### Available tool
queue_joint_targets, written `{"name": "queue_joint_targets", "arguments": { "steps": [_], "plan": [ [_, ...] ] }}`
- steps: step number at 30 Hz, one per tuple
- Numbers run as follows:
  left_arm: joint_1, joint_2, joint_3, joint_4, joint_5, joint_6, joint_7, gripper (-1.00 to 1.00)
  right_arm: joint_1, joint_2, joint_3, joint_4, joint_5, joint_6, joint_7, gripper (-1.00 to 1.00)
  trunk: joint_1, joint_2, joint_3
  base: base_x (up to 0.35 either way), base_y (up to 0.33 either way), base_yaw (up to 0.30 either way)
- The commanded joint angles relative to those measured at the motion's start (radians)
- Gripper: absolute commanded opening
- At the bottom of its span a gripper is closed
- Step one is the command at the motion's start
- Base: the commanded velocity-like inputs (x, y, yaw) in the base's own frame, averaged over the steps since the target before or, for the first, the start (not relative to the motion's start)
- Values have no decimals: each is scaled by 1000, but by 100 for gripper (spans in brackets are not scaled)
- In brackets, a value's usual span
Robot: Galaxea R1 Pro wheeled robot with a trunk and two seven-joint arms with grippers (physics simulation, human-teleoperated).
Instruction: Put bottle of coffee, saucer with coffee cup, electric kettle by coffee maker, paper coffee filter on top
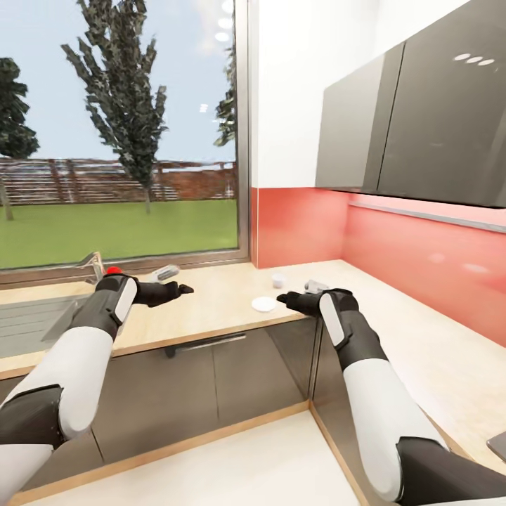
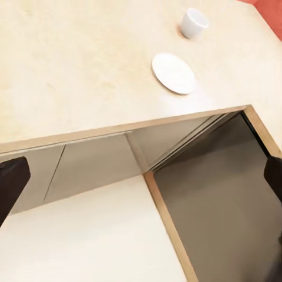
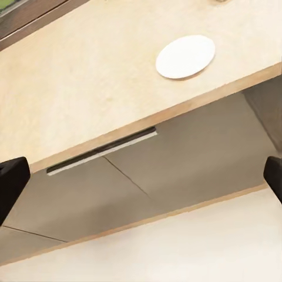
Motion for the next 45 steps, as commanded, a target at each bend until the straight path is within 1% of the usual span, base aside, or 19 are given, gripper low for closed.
{"name": "queue_joint_targets", "arguments": {
  "steps": [1, 10, 19, 24, 34, 35, 38, 42, 45],
  "plan": [
    [0, 0, 2, 0, 6, 6, 1, 100, 0, 1, -2, -1, 0, 5, 2, 100, 1, -1, 0, 297, 0, 0],
    [1, -1, 3, 0, 6, 3, -1, 100, 0, 1, 2, 8, 0, 5, 3, 100, 1, -1, 0, 323, -34, 0],
    [23, -2, 3, 1, 7, 1, -1, 100, 0, 1, 2, 9, 1, 4, 2, 100, 1, -1, 0, 326, -80, 0],
    [27, -1, 3, 2, 7, 1, -1, 100, 0, 1, 2, 13, 1, 4, 2, 100, 1, -1, 0, 336, -10, -84],
    [42, -2, 4, 14, 7, -1, -1, 100, 1, 1, 2, 77, 2, 5, 2, 100, 1, -1, 0, 336, 44, -241],
    [60, -5, 4, 13, 7, -7, -1, 100, 1, 1, 1, 122, 2, 5, 3, 100, 1, -1, 0, 107, 25, -64],
    [78, -5, 4, 10, 7, -11, -1, 100, 1, 1, 2, 143, 1, 5, 3, 100, 1, -1, 0, 39, 9, -24],
    [112, -7, 5, 8, 7, -14, -1, 100, 1, 1, 2, 201, 1, 5, 4, 100, 1, -1, 0, 73, 2, -34],
    [114, -8, 5, 13, 7, -14, -1, 100, 1, 1, 2, 208, 1, 5, 4, 100, 1, -1, 0, 299, 0, -221]
  ]
}}
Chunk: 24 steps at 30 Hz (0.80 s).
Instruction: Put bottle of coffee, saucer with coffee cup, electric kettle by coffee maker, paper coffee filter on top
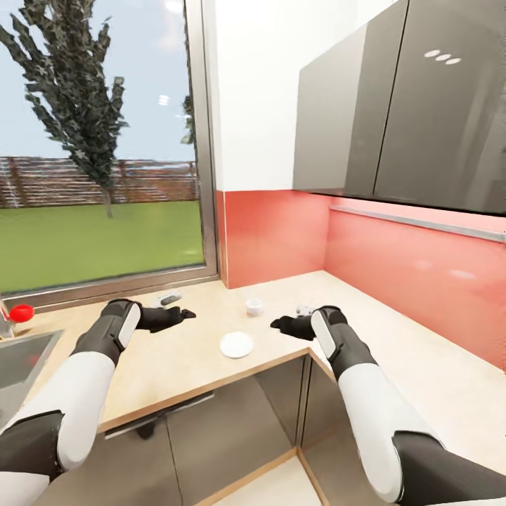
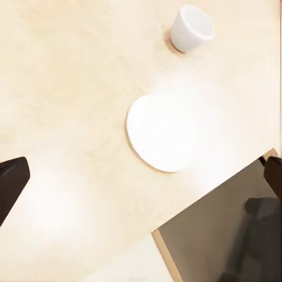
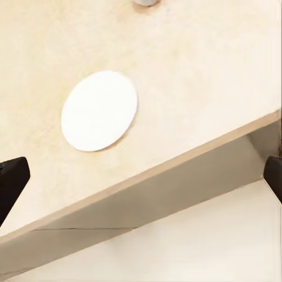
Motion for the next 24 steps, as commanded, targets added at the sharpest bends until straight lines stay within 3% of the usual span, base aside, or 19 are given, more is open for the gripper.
{"name": "queue_joint_targets", "arguments": {
  "steps": [1, 5, 8, 10, 11, 14, 17, 18, 20, 24],
  "plan": [
    [0, 0, 3, 0, 6, 7, 1, 100, -1, 1, -5, 6, 1, 4, 3, 100, 1, -1, 0, 314, 0, -260],
    [0, 0, 3, 1, 7, 7, -2, 100, -1, 1, -5, 40, 1, 4, 7, 100, 1, -1, 0, 319, 0, -225],
    [0, -1, 3, 1, 7, 7, -3, 100, -1, 1, -5, 75, 2, 4, 49, 100, 1, -1, 0, 321, 0, -65],
    [0, 0, 3, 3, 6, 7, -4, 100, -1, 1, -4, 110, 14, 5, 150, 100, 1, -1, 0, 294, 0, -21],
    [5, 0, 3, 3, 6, 7, -5, 100, -1, 1, -4, 148, 50, 5, 236, 100, 1, -1, 0, 100, 0, -3],
    [21, 0, 3, 2, 6, -1, -5, 100, -1, 1, 6, 193, 78, 5, 326, 100, 1, -1, 0, 49, 0, -2],
    [27, 0, 3, 2, 6, -28, -5, 100, -1, 1, 60, 216, 86, 3, 419, 100, 1, -1, 0, 13, 0, 0],
    [30, 0, 3, 3, 6, -42, -5, 100, -1, 1, 122, 224, 89, 2, 485, 100, 1, -1, 0, 4, 0, 0],
    [34, 0, 3, 3, 6, -49, -5, 100, -1, 1, 173, 229, 90, 1, 536, 100, 1, -1, 0, 2, 0, 0],
    [36, -2, 4, 3, 7, -52, -7, 100, 1, 1, 194, 246, 90, 1, 558, 100, 1, -1, 0, 127, 0, 0]
  ]
}}
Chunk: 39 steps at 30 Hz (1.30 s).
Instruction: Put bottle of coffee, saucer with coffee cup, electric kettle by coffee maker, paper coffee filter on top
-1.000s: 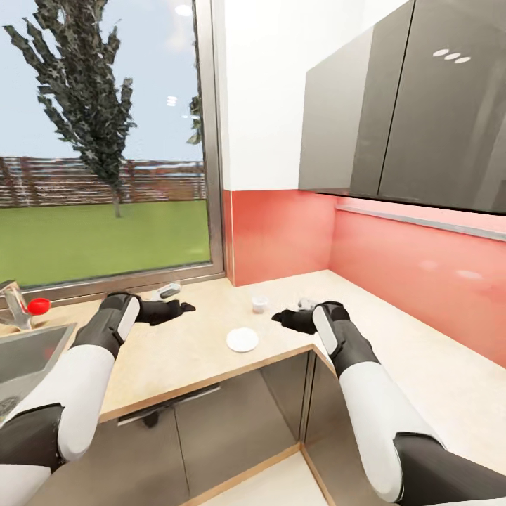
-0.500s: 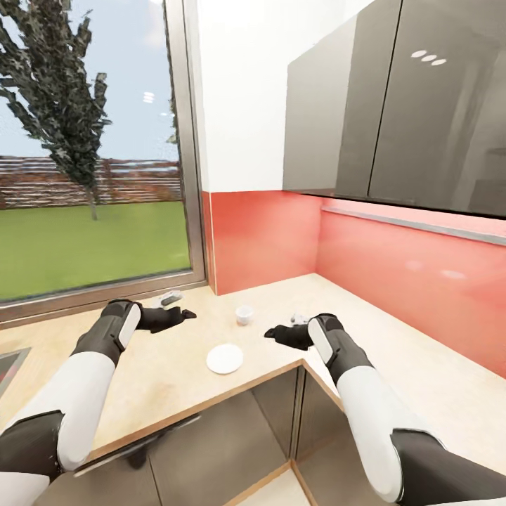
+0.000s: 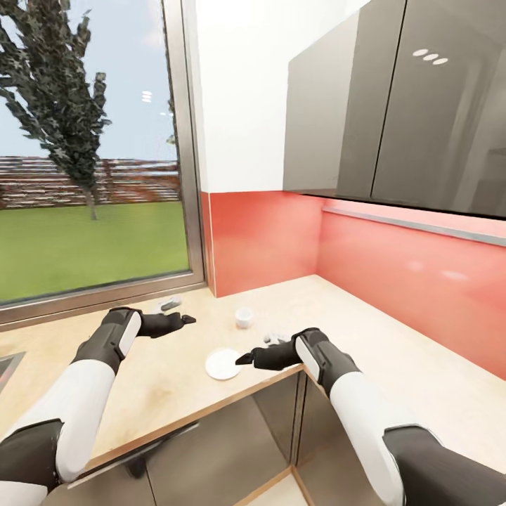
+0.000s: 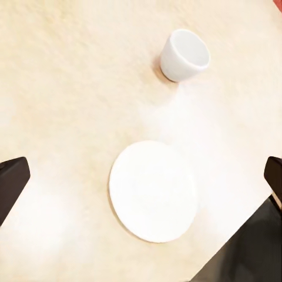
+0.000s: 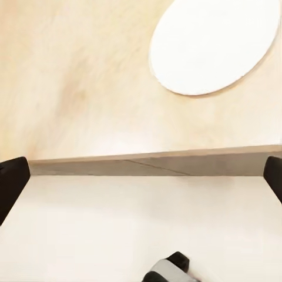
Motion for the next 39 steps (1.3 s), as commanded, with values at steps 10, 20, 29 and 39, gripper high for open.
{"name": "queue_joint_targets", "arguments": {
  "steps": [10, 20, 29, 39],
  "plan": [
    [1, -3, 3, 1, 7, 7, 0, 100, 0, 0, 7, 18, -9, 3, 1, 100, 1, -1, 0, 224, 0, 0],
    [43, -3, 5, 4, 7, 5, 0, 100, 0, 0, 7, 45, -9, 2, 0, 100, 1, -1, 0, 135, 0, 0],
    [63, -6, 5, 8, 6, 6, 0, 100, 0, 0, 8, 66, -9, 1, 0, 100, 1, -1, 0, 59, 0, 0],
    [84, -5, 5, 8, 7, 5, 0, 100, 0, 0, 7, 83, -8, 1, 0, 100, 1, -1, 0, 80, 0, 0]
  ]
}}
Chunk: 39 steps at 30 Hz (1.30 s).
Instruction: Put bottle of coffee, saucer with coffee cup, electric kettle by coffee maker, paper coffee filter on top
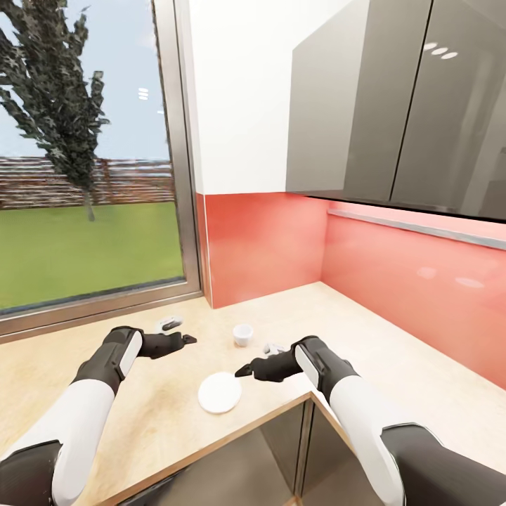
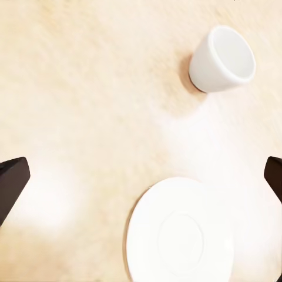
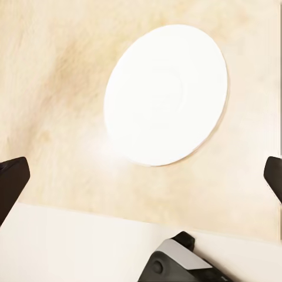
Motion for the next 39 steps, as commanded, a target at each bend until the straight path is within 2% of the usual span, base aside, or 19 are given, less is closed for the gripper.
{"name": "queue_joint_targets", "arguments": {
  "steps": [1, 22, 31, 39],
  "plan": [
    [0, 0, 3, -1, 6, 8, 1, 100, 0, 0, 3, 0, -8, 5, -4, 100, 1, -1, 0, 63, 0, 0],
    [2, 0, 3, -1, 6, 8, 1, 100, 0, 0, 3, -5, -11, 5, -4, 100, 1, -1, 0, 8, 0, 0],
    [2, -2, 3, -1, 6, 8, 1, 100, 0, 0, 3, -4, -11, 5, -4, 100, 1, -1, 0, 150, 0, 0],
    [2, -2, 3, -1, 6, 8, 1, 100, 0, 0, 3, -4, -11, 5, -4, 100, 1, -1, 0, 22, 0, 0]
  ]
}}
